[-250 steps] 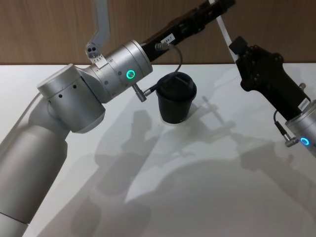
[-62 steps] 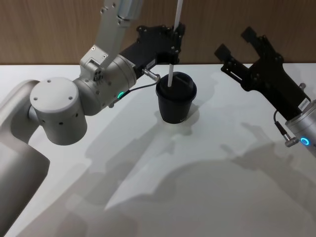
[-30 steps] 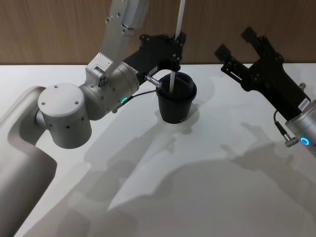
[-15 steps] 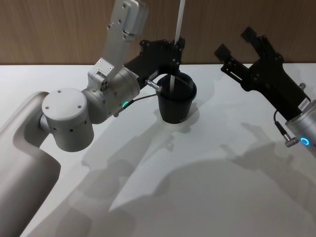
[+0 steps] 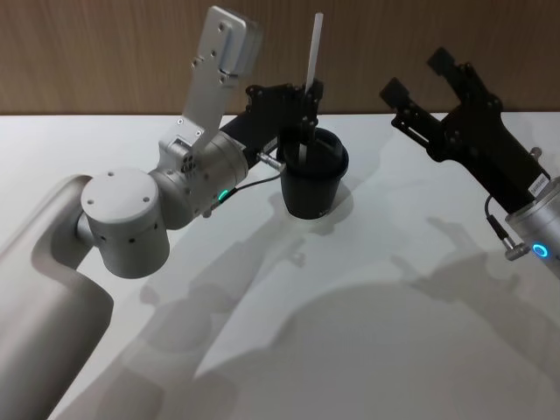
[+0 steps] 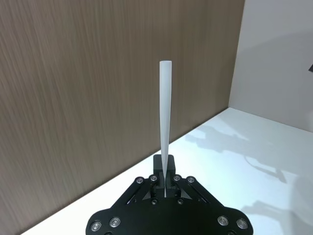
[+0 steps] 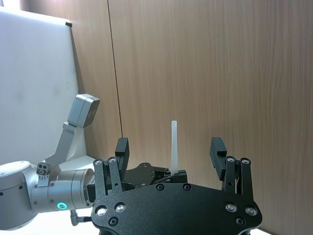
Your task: Pick up the straw with one hand, pass it to the other hand, and insert it into the cup.
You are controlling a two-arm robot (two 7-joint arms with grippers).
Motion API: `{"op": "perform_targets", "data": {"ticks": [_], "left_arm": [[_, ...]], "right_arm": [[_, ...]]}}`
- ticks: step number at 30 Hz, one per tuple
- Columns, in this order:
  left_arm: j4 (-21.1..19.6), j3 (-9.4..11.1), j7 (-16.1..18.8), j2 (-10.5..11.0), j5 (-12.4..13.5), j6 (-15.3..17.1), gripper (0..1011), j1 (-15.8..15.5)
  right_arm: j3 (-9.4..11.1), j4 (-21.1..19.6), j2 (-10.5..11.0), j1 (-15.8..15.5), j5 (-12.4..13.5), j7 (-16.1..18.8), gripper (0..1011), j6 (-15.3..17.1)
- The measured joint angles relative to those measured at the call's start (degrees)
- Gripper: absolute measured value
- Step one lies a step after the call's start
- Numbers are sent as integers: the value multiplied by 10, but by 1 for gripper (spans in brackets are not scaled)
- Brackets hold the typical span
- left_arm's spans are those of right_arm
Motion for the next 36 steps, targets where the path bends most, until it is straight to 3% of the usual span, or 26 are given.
{"op": "perform_targets", "data": {"ticks": [5, 9, 24, 25, 28, 29, 36], "left_arm": [[5, -1, 1, -3, 1, -1, 15, 2], [7, -2, 2, -4, 2, -2, 88, 3], [11, -4, 3, -7, 4, -3, 544, 5], [11, -4, 3, -7, 4, -3, 614, 5], [12, -4, 3, -7, 4, -3, 671, 5], [12, -5, 3, -7, 4, -4, 734, 6], [10, -10, -5, -6, 2, -15, 918, 11]], "right_arm": [[0, 0, 0, 0, 0, 0, 1001, 0], [0, 0, 0, 0, 0, 0, 1001, 0], [0, 0, 0, 0, 0, 0, 1001, 0], [0, 0, 0, 0, 0, 0, 1001, 0], [0, -1, 1, 0, 0, -1, 1001, 1], [-1, -2, 1, 0, 0, -3, 1001, 3], [-5, -12, 8, 0, -12, -29, 1001, 27]]}}
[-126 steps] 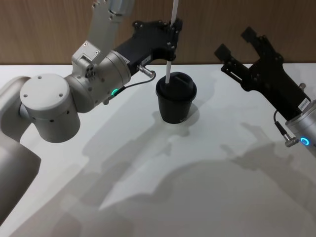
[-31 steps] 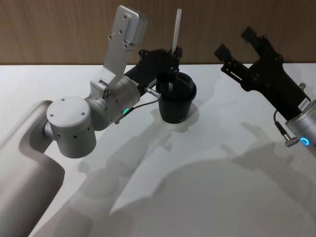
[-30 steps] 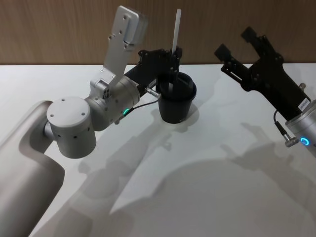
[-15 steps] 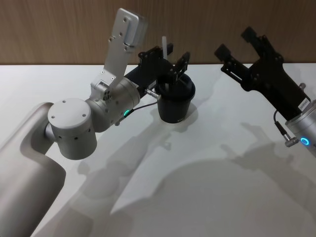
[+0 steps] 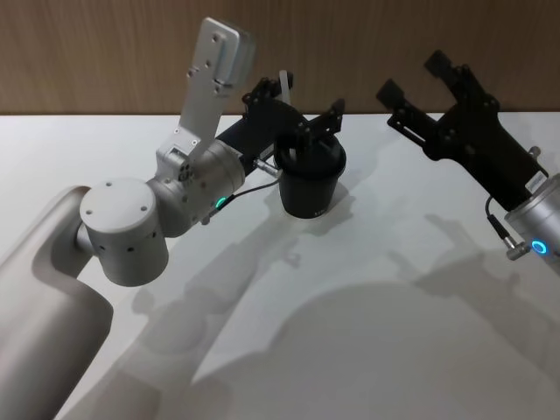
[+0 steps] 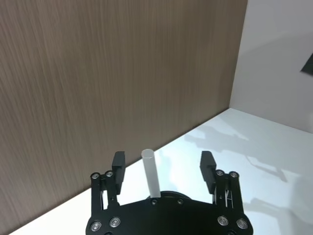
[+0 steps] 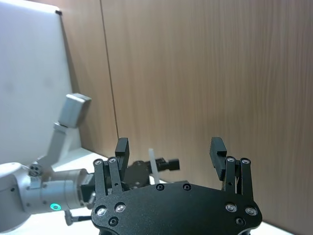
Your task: Pick up the straw with one hand, pass it to the other hand, and insert it into the cup.
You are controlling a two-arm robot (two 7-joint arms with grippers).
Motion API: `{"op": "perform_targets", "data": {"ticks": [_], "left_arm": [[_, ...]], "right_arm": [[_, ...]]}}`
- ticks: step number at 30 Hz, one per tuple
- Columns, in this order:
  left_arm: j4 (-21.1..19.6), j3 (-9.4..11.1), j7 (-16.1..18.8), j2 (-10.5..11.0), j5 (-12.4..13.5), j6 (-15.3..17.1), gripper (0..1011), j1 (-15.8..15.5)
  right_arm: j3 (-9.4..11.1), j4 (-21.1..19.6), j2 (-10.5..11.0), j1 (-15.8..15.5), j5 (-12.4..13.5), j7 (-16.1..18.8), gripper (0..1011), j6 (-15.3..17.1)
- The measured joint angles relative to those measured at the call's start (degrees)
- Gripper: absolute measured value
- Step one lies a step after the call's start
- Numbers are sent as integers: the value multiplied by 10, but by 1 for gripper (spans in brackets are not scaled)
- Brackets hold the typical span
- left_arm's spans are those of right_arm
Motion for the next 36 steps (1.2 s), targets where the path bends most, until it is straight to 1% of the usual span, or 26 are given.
{"op": "perform_targets", "data": {"ticks": [4, 8, 9, 11, 15, 25, 36], "left_arm": [[-3, -4, -6, 3, -4, -6, 1003, 5], [-8, -9, -13, 6, -8, -11, 1003, 11], [-8, -9, -14, 6, -9, -12, 1003, 12], [-11, -12, -19, 8, -11, -14, 1003, 15], [-14, -15, -24, 10, -14, -16, 1003, 19], [-16, -21, -38, 12, -19, -16, 1003, 24], [-15, -25, -54, 11, -21, -20, 1003, 29]], "right_arm": [[-4, -7, 6, 2, -13, -23, 1001, 22], [-10, -12, 10, 5, -28, -50, 1001, 46], [-10, -12, 10, 5, -28, -50, 1001, 46], [-15, -13, 11, 9, -38, -67, 1001, 57], [-21, -13, 11, 13, -48, -86, 1001, 70], [-34, -9, 8, 24, -68, -123, 1001, 86], [-44, -5, 2, 29, -78, -153, 1001, 94]]}}
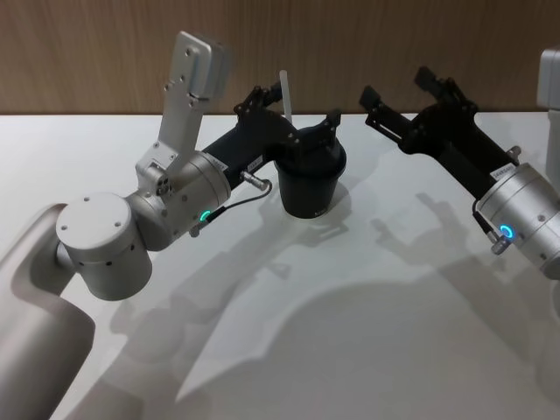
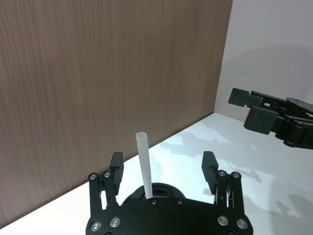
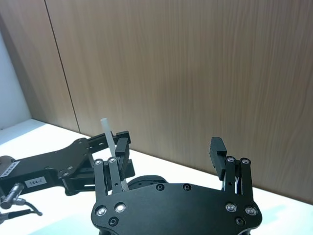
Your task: Pick up the straw with one hand, pass it to the other hand, and insert it into the cup.
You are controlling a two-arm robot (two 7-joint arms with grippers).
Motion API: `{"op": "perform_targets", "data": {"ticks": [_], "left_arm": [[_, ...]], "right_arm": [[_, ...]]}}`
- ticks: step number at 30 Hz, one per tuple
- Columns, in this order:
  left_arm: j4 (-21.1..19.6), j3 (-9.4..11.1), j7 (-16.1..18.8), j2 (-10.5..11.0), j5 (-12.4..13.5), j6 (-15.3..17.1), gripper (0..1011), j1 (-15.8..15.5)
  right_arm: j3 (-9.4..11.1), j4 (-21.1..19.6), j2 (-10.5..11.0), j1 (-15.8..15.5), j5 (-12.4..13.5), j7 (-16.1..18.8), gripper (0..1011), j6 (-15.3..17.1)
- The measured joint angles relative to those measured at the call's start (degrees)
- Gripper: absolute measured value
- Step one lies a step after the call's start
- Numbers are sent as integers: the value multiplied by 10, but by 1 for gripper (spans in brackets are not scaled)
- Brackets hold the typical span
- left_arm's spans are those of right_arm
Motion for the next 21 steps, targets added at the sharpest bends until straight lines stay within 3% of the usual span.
{"op": "perform_targets", "data": {"ticks": [21], "left_arm": [[-2, -3, -9, -1, 0, -3, 1003, 4]], "right_arm": [[-8, 5, -5, 5, -2, -19, 1001, -2]]}}
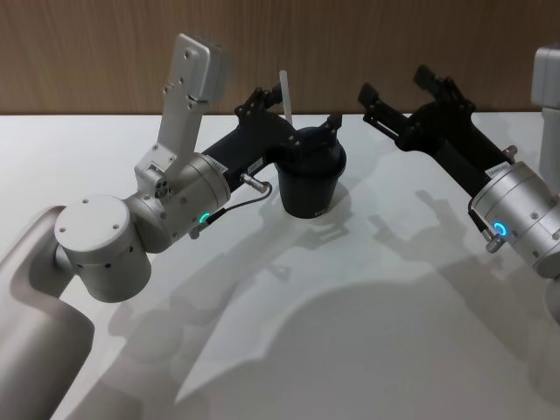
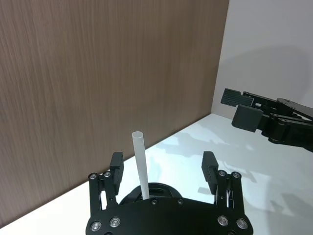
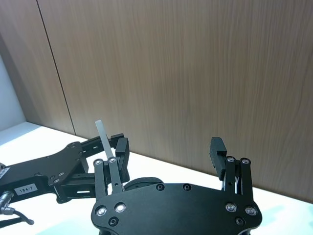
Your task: Pick up the straw with one hand, pass it to the other hand, and insert it into the cup.
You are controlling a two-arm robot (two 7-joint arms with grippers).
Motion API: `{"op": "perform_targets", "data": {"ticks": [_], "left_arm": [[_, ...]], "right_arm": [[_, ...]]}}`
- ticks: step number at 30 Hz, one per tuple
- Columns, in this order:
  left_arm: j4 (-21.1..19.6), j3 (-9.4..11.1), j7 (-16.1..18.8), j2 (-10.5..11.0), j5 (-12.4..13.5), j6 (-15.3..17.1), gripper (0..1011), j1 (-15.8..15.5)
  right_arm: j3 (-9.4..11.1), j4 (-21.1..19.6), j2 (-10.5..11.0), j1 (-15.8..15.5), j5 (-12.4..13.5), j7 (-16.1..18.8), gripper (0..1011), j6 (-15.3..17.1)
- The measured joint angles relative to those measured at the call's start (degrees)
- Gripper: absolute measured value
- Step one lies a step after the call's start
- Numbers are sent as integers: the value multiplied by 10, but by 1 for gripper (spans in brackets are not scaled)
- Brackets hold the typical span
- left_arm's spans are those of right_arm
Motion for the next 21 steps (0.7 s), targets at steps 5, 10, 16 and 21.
{"op": "perform_targets", "data": {"ticks": [5, 10, 16, 21], "left_arm": [[0, 0, -1, 0, 0, 0, 1003, 0], [0, -1, -1, 0, 0, -1, 1003, 0], [0, -1, -1, 0, 0, -1, 1003, 1], [0, -1, -2, 0, 0, -1, 1003, 1]], "right_arm": [[-1, 0, 0, 0, 0, -1, 1001, 0], [-1, 1, -1, 1, 0, -2, 1001, -1], [-1, 1, -1, 1, 0, -3, 1001, -1], [-1, 1, -1, 1, 0, -3, 1001, -1]]}}
